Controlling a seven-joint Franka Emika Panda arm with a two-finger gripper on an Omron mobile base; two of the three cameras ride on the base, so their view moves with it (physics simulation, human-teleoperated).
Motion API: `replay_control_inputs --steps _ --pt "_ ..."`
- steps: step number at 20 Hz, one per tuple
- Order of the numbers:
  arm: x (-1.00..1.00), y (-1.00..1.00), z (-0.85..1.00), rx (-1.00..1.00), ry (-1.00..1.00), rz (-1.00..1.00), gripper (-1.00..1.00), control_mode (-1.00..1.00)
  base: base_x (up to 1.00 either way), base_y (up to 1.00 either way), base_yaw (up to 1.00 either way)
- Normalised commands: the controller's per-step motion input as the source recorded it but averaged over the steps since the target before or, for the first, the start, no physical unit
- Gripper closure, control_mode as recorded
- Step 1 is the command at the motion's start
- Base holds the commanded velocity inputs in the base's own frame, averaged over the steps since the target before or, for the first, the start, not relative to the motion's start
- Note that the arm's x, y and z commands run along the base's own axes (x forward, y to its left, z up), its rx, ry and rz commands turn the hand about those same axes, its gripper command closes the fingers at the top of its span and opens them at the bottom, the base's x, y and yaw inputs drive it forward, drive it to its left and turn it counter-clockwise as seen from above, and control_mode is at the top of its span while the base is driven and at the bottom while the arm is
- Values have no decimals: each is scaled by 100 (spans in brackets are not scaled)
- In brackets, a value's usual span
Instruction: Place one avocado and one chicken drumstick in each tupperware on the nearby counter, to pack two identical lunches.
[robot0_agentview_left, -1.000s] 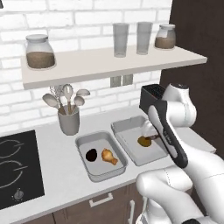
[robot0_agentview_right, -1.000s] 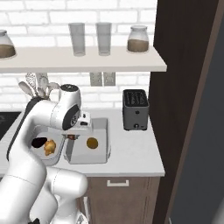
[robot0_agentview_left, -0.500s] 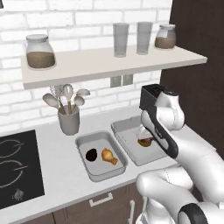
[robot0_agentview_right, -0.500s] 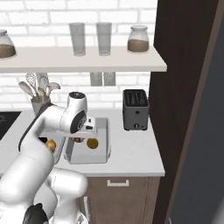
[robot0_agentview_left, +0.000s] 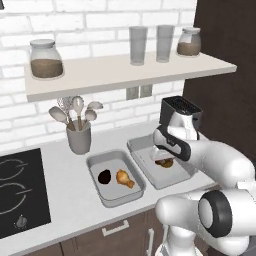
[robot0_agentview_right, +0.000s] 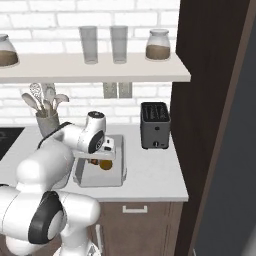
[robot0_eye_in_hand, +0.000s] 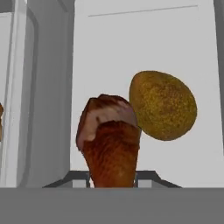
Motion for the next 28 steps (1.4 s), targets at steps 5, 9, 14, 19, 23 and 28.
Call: replay_control_inputs --steps 5,9,14,19,23,28 --pt "56 0 -35 0 9 0 100 -100 0 0 0" --pt "37 0 -45 0 0 0 100 -100 0 0 0" --pt "-4 0 -50 0 0 0 -100 -100 0 0 0" --pt "-40 0 -5 0 -9 0 -100 -100 0 0 0" --pt "-83 0 7 0 -21 0 -100 -100 0 0 0" --pt "-91 0 29 0 -23 0 -100 -100 0 0 0"
